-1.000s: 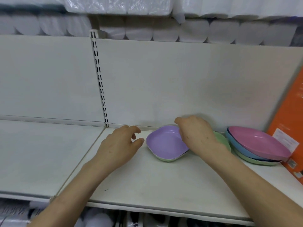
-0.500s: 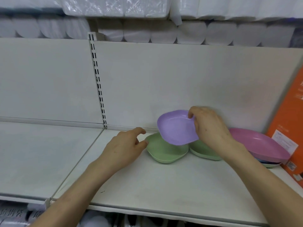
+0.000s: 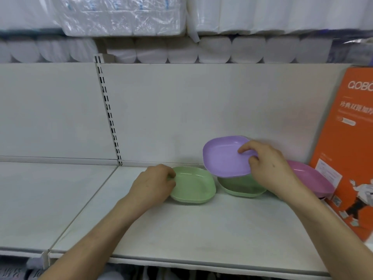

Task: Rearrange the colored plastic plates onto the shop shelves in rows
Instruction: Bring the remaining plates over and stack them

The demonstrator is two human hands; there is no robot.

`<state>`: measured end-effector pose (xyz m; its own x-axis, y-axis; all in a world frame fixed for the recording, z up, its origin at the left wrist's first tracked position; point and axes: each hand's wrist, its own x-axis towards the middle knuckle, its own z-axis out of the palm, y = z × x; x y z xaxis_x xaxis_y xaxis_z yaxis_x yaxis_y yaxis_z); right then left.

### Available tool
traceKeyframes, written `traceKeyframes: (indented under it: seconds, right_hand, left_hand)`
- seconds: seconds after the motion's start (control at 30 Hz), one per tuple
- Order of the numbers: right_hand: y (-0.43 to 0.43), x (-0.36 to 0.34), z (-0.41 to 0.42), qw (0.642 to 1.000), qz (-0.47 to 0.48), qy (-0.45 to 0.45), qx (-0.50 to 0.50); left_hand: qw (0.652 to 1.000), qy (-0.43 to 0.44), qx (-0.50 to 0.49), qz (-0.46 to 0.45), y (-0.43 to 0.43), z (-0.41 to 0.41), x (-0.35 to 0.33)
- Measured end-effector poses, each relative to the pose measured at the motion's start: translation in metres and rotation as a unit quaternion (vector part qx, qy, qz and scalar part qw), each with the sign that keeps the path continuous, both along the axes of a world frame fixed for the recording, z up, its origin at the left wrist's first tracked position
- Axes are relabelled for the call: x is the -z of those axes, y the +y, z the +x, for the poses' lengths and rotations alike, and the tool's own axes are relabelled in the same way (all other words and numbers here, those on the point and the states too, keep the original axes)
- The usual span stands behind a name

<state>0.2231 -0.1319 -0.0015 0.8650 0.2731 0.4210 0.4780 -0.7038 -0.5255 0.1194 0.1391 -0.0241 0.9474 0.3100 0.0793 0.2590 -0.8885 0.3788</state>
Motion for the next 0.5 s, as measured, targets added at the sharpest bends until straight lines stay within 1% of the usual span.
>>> traceKeyframes:
  seconds: [0.13,0.27,0.33,0.4,0.5]
  right_hand:
    - [0.000,0.002,-0.013,0.998,0.038,0.025,-0.033]
    - [0.008,0.008,-0.028,0.991,0.076,0.059,-0.088]
    - [0.018,0.010,-0.040,0.982,0.114,0.096,-0.118]
    - [0.034,0.009,-0.055,0.969,0.143,0.135,-0.151]
    - [0.069,0.007,-0.083,0.950,0.150,0.177,-0.208]
  left_hand:
    - [0.997,-0.065,-0.019,-0.046,0.007,-0.014,-0.002]
    - [0.992,-0.085,-0.068,-0.060,0.024,-0.041,0.008]
    - [0.983,-0.108,-0.106,-0.108,0.035,-0.062,0.012]
    - [0.965,-0.146,-0.143,-0.164,0.046,-0.089,0.015]
    - [0.951,-0.176,-0.168,-0.189,0.061,-0.135,0.016]
